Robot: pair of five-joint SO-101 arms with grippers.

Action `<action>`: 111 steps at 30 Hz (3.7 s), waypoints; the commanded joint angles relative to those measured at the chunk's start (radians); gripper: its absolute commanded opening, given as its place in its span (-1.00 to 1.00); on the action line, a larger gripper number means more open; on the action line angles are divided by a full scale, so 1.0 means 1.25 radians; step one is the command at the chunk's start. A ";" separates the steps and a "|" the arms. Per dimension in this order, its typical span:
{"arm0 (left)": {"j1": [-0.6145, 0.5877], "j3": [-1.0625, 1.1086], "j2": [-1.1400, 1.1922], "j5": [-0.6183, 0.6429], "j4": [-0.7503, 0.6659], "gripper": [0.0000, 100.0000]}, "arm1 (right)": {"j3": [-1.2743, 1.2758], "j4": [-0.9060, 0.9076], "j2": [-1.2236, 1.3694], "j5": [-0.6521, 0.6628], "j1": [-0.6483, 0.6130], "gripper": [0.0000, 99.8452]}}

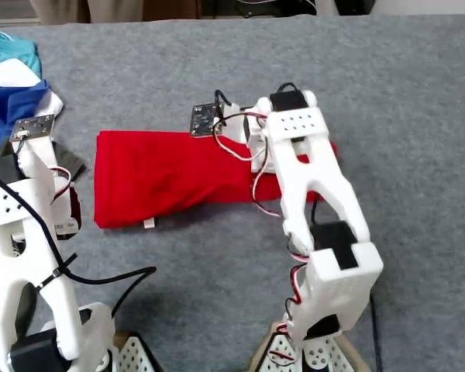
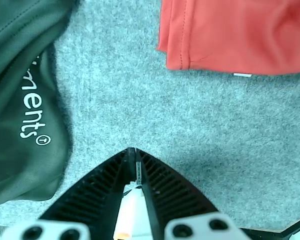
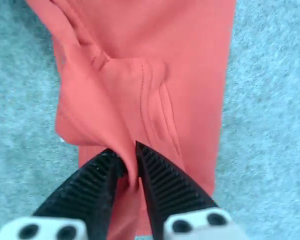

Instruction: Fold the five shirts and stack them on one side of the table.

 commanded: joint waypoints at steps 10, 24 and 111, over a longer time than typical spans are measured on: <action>-0.004 -0.017 -0.007 -0.006 0.007 -0.96 | -0.055 0.018 -0.006 0.011 0.015 -0.11; -0.001 -0.016 -0.007 -0.006 0.007 -0.96 | 0.293 0.096 -0.348 0.011 0.010 -0.20; 0.000 -0.014 -0.007 -0.007 0.006 -0.96 | 0.077 -0.238 0.106 -0.230 0.012 -0.85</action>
